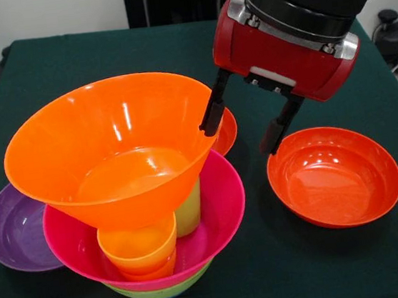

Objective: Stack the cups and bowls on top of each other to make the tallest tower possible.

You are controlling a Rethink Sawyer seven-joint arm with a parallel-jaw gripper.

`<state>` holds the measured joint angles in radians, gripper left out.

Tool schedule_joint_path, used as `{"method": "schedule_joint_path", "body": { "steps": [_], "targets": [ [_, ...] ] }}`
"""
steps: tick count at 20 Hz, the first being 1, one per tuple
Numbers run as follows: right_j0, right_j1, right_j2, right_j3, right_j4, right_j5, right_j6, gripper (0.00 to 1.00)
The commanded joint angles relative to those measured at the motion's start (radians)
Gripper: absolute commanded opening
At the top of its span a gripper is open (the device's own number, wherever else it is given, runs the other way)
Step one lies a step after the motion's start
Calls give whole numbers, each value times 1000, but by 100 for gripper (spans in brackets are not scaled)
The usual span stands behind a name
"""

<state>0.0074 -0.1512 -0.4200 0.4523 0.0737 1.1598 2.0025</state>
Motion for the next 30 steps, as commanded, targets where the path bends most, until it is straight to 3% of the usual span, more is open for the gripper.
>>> {"method": "schedule_joint_path", "body": {
  "steps": [1,9,30],
  "targets": [
    [11,27,50,-2,20,68,150,100],
    [14,59,8,-104,70,157,177,100],
    [17,105,-86,-156,164,177,186,100]
  ]
}}
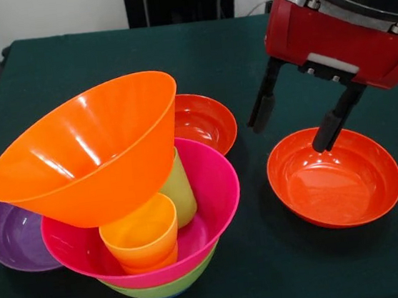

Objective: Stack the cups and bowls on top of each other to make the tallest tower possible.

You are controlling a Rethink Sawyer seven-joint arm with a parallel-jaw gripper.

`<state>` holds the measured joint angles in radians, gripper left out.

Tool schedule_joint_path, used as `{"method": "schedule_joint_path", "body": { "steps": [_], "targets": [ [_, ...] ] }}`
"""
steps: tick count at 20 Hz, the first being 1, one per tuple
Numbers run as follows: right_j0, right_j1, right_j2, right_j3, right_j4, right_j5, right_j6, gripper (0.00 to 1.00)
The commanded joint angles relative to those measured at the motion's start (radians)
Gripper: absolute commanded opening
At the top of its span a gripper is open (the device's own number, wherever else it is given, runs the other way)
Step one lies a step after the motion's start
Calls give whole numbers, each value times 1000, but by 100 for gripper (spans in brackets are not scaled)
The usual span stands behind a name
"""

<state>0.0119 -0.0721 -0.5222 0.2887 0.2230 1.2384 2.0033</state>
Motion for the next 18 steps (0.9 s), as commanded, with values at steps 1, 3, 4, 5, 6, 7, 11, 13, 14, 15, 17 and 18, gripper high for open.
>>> {"method": "schedule_joint_path", "body": {
  "steps": [1,3,4,5,6,7,11,13,14,15,17,18],
  "targets": [
    [14,26,13,10,19,96,185,100],
    [17,26,7,15,28,92,186,100],
    [18,26,3,16,32,90,187,100],
    [20,25,2,19,36,89,188,100],
    [22,26,-2,20,41,88,191,100],
    [25,24,-5,21,46,91,195,100],
    [37,1,-22,25,69,125,199,100],
    [37,-12,-38,13,85,161,191,100],
    [35,-15,-43,9,92,171,187,100],
    [38,-20,-45,11,98,176,188,100],
    [41,-16,-57,1,114,189,199,100],
    [45,-17,-61,2,120,191,206,100]
  ]
}}
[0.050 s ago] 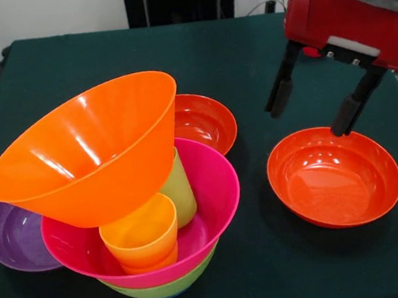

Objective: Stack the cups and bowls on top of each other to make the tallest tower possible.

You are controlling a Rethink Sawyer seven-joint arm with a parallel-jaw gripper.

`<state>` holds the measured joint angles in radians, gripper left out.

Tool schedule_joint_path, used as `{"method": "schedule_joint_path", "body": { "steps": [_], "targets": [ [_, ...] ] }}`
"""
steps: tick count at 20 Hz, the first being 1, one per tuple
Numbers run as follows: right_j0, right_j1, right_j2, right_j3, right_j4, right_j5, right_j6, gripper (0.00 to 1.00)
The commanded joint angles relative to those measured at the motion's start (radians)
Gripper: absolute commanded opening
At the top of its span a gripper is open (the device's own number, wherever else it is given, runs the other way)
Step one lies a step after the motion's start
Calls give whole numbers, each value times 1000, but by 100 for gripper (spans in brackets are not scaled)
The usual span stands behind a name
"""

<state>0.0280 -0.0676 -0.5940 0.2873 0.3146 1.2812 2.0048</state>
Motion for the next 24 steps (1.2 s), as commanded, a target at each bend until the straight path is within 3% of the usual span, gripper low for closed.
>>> {"method": "schedule_joint_path", "body": {
  "steps": [1,13,24],
  "targets": [
    [34,-22,6,4,35,150,211,100],
    [-10,9,-90,-109,170,211,165,100],
    [-103,35,-159,-159,299,197,-17,100]
  ]
}}
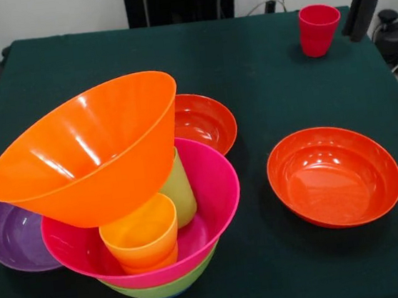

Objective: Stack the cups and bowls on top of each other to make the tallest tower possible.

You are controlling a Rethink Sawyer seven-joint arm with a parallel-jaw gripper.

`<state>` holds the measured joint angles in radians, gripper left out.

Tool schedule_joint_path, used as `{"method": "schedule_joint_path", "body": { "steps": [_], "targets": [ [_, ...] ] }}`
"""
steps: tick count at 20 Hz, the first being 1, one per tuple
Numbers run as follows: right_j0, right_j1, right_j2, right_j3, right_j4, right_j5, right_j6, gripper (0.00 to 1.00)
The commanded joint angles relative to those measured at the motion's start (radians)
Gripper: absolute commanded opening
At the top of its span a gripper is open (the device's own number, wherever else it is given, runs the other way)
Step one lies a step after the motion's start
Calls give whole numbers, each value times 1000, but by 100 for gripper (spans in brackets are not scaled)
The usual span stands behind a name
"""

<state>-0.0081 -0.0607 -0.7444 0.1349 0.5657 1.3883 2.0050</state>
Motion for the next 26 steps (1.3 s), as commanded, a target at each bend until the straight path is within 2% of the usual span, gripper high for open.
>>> {"method": "schedule_joint_path", "body": {
  "steps": [1,7,14,20,24,26],
  "targets": [
    [-72,27,-14,-8,57,91,-30,100],
    [-104,18,-11,4,74,82,-117,100],
    [-99,-39,83,112,-2,29,-208,100],
    [-104,-78,129,172,-36,9,-272,100],
    [-115,-92,156,193,-55,-2,-315,100],
    [-128,-81,158,168,-51,6,-324,100]
  ]
}}
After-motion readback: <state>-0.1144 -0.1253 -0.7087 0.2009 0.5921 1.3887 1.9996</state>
